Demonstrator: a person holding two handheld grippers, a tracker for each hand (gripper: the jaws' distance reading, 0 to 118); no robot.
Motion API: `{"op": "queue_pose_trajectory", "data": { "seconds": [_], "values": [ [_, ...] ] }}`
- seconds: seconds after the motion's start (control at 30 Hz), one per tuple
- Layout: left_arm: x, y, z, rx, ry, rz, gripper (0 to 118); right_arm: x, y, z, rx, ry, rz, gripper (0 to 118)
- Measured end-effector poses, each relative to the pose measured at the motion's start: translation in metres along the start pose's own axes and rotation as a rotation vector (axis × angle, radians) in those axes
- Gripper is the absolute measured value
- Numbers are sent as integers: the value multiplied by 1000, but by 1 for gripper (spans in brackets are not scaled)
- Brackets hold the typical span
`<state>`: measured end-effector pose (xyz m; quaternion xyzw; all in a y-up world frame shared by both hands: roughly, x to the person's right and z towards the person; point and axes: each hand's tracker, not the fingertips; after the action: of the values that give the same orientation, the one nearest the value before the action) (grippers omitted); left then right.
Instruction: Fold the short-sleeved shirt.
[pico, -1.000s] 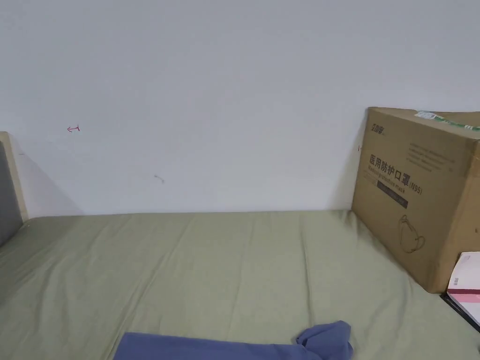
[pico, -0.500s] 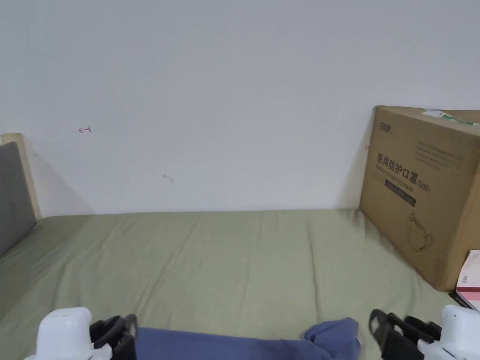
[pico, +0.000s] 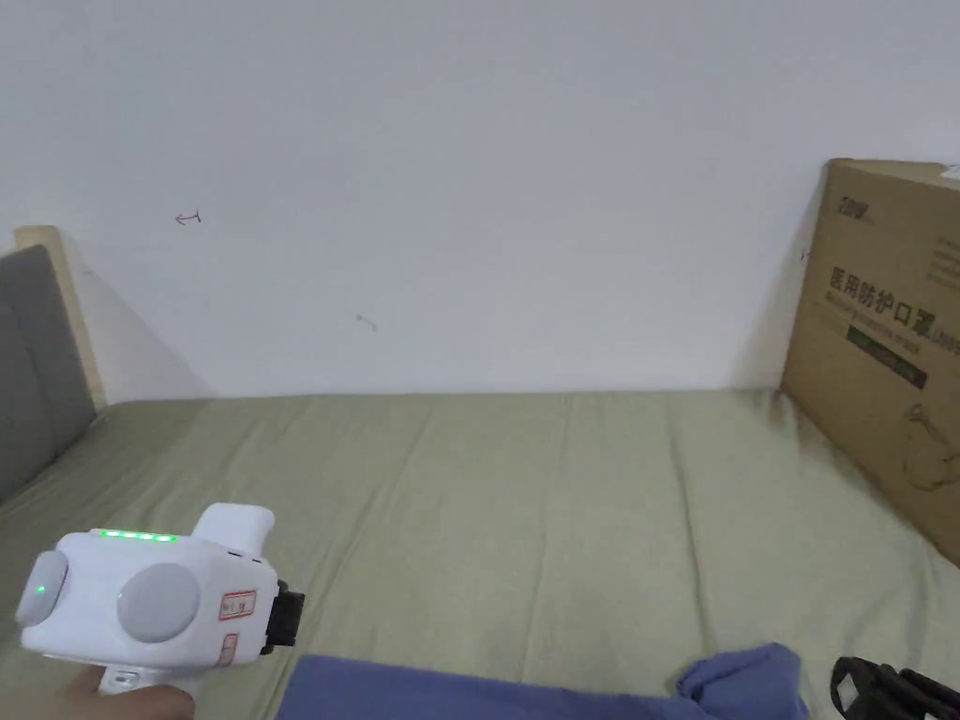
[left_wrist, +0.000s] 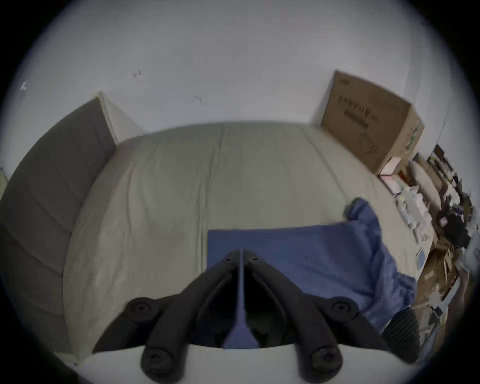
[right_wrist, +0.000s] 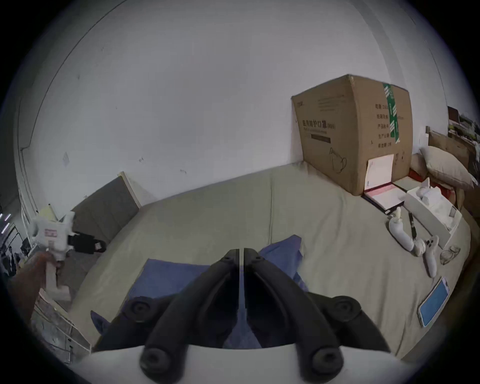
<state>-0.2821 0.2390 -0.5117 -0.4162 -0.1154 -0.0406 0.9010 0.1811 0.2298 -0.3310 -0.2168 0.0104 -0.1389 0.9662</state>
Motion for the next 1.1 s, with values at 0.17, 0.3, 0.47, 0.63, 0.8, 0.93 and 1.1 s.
{"op": "queue_pose_trajectory", "data": {
  "seconds": [0.17, 0.3, 0.47, 0.63, 0.8, 0.93, 1.1],
  "values": [
    [-28, 1, -105, -102, 43, 32, 110, 9, -5, -27, -102, 21, -1, 4],
    [-52, -19, -182, -213, 67, 132, 111, 23, -9, -38, -141, -8, 20, 4],
    [-63, -29, -235, -263, 95, 79, 118, 40, -17, -52, -194, -42, 20, 4],
    [-48, -39, -234, -152, 98, 15, 117, 50, -30, -63, -229, -70, 13, 4],
    [-17, -49, -194, -15, 13, -185, 31, 54, -37, -73, -252, -65, -32, 4],
    [-26, -53, -168, -45, 85, -38, 4, 70, -34, -94, -260, -11, -92, 4],
    [-42, -68, -129, 66, 341, -20, 4, 97, -17, -143, -331, -89, -34, 4]
  ]
}}
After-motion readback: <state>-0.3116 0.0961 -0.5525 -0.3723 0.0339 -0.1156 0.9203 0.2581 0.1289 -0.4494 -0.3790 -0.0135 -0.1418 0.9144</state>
